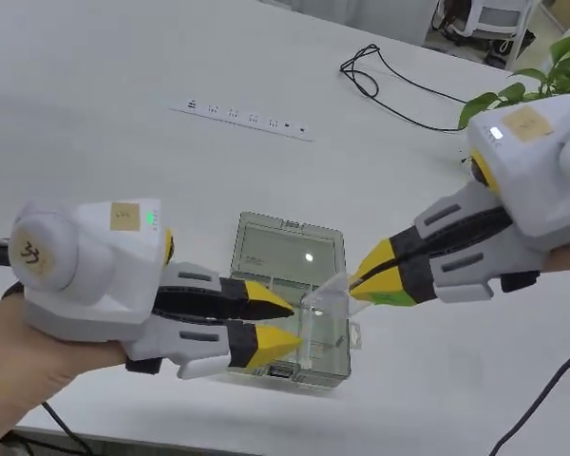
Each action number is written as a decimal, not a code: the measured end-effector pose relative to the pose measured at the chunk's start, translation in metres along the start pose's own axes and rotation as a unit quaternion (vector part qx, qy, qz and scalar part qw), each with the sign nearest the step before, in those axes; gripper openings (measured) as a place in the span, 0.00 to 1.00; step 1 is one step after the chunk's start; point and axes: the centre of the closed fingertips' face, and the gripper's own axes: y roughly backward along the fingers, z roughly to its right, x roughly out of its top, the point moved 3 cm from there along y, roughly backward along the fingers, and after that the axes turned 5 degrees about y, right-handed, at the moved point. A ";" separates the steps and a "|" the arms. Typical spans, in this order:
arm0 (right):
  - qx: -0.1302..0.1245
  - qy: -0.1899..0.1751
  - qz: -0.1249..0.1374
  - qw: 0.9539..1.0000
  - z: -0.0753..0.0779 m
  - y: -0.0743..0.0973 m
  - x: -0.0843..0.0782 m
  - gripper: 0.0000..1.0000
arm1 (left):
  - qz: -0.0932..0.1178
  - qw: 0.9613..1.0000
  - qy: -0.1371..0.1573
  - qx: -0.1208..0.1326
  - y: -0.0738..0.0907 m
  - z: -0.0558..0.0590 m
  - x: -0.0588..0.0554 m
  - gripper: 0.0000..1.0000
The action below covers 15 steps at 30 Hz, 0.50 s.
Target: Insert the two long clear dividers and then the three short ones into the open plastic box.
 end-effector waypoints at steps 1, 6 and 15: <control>-0.005 -0.003 -0.001 1.000 0.003 -0.001 -0.001 0.02 | -0.001 1.000 0.001 0.004 0.002 -0.002 -0.001 0.18; -0.018 -0.009 -0.005 1.000 0.015 -0.007 -0.007 0.02 | -0.003 1.000 0.011 0.022 0.008 -0.011 -0.005 0.23; -0.029 -0.023 -0.009 0.999 0.030 -0.023 -0.022 0.02 | -0.010 0.998 0.024 0.049 0.016 -0.025 -0.019 0.33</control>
